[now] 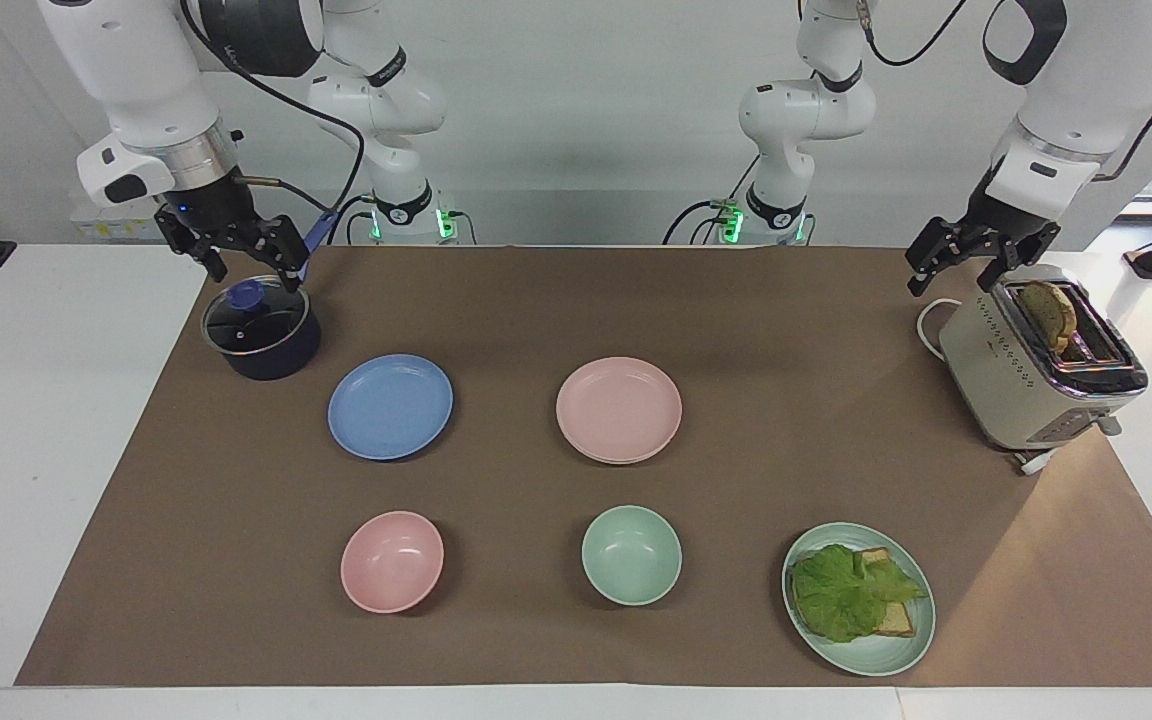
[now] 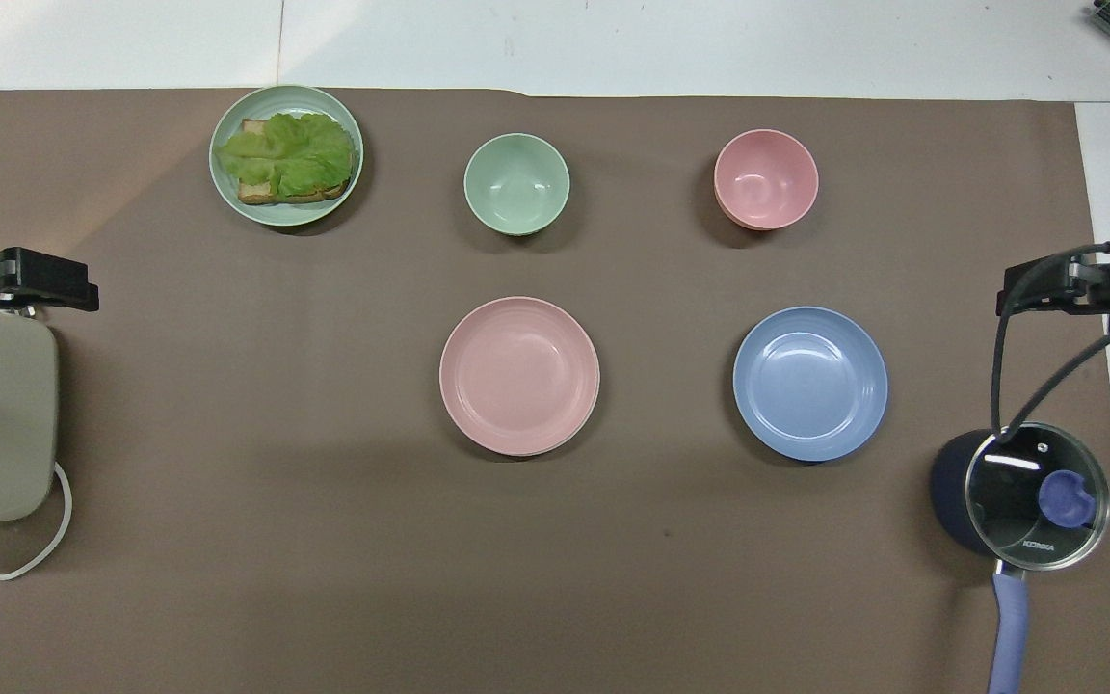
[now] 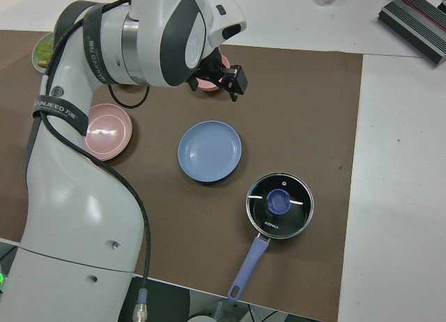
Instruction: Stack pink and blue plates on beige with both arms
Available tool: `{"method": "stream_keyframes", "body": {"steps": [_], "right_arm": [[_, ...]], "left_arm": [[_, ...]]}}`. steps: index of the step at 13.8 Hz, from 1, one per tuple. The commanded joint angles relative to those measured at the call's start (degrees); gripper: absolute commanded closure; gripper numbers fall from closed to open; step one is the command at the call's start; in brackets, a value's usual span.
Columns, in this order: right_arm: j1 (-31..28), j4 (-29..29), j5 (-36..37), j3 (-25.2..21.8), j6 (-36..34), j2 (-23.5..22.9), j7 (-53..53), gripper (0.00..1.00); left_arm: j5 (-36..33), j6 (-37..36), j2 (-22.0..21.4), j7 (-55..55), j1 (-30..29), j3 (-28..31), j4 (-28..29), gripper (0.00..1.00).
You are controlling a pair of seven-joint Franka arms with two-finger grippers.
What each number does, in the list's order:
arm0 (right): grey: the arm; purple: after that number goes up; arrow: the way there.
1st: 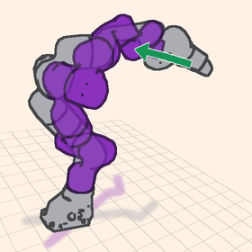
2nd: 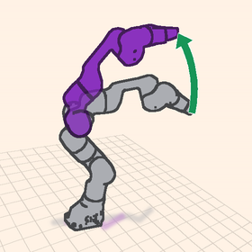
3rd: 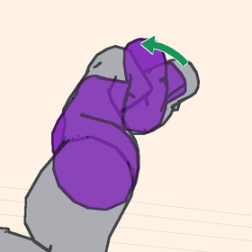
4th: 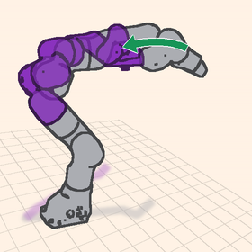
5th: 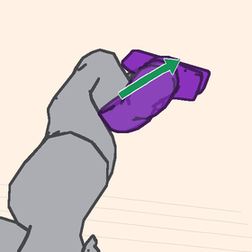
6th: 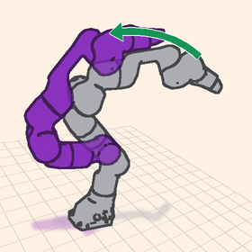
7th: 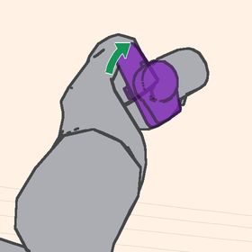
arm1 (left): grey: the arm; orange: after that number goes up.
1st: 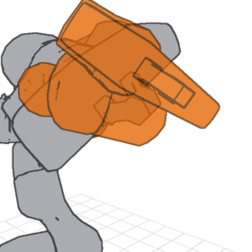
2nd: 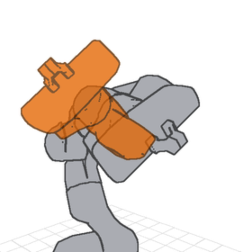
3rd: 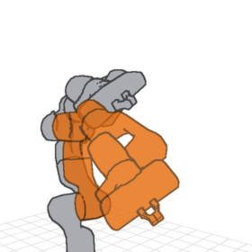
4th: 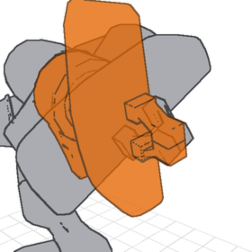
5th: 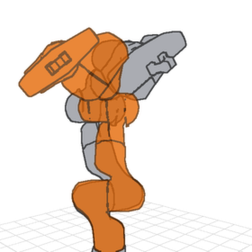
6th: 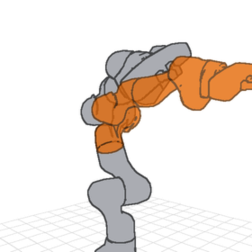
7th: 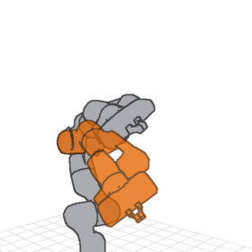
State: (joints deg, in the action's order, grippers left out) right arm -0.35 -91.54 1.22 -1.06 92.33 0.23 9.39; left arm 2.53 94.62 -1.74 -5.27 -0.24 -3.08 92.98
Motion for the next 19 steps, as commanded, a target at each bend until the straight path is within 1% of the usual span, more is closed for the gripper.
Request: {"method": "stream_keyframes", "body": {"steps": [1,4,19], "right_arm": [[-0.4,-0.1,-0.3,0.3,-0.1,0.5,-0.6,0.0],[-0.4,-0.1,-0.3,0.3,-0.1,0.5,-0.6,0.0],[-0.4,-0.1,-0.3,0.3,-0.1,0.5,-0.6,0.0]], "left_arm": [[-1.0,-1.2,-0.4,-0.1,0.7,0.7,-0.4,0.0],[-1.0,-1.2,-0.2,-0.1,3.4,4.3,-0.4,0.0],[-0.9,-1.3,-0.6,-0.1,2.7,4.3,-0.3,0.0]]}}
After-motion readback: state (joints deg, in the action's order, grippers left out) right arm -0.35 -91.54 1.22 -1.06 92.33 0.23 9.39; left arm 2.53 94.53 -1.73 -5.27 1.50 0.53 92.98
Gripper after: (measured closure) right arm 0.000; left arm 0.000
